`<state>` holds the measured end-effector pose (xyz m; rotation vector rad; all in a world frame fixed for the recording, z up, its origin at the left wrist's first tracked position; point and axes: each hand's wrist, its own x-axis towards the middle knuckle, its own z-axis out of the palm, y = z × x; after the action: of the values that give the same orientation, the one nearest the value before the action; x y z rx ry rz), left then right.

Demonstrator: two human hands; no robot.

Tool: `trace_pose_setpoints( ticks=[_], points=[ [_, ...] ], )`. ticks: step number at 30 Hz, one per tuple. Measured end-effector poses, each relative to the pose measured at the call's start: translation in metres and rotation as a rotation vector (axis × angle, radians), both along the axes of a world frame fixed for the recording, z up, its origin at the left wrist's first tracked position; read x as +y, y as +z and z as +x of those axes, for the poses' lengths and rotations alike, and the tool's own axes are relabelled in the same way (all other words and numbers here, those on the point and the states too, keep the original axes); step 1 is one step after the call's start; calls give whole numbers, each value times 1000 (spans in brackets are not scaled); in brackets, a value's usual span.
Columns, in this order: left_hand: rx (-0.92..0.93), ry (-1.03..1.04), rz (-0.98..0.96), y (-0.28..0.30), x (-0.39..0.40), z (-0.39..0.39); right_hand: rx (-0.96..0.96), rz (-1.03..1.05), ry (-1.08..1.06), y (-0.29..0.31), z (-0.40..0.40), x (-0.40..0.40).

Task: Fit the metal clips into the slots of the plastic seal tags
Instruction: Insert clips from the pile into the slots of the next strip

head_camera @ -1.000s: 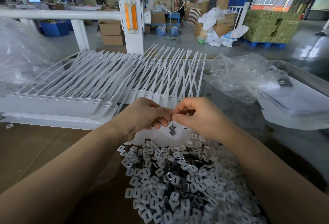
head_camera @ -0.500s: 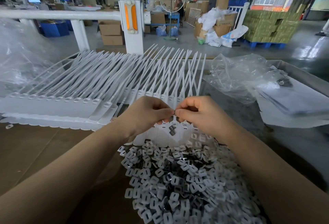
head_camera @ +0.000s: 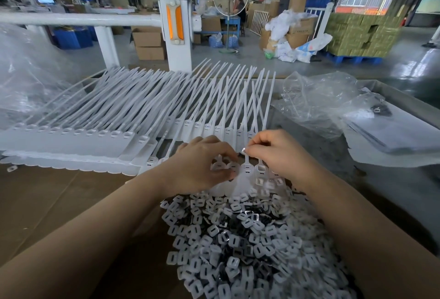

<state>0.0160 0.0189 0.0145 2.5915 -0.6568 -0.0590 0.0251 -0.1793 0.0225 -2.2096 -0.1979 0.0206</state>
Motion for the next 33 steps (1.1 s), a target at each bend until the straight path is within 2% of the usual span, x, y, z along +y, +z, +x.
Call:
trace_pose_setpoints(
  ticks=[11, 13, 15, 19, 27, 30, 33],
  points=[
    [-117, -7, 83, -2, 5, 7, 148, 7, -54, 5, 1, -4],
    [-153, 9, 16, -5, 3, 6, 157, 31, -34, 5, 0, -4],
    [-165, 39, -133, -7, -1, 4, 162, 37, 10, 6, -1, -2],
    [-86, 117, -365, -5, -11, 3, 163, 37, 68, 6, -3, 3],
    [30, 159, -394, -1, -20, 4, 178, 64, 89, 4, -1, 2],
    [146, 192, -384, 6, -26, 8, 129, 144, -47, -1, 2, 3],
    [311, 267, -413, 14, -37, 13, 145, 386, -262, -6, 10, 0]
  ],
)
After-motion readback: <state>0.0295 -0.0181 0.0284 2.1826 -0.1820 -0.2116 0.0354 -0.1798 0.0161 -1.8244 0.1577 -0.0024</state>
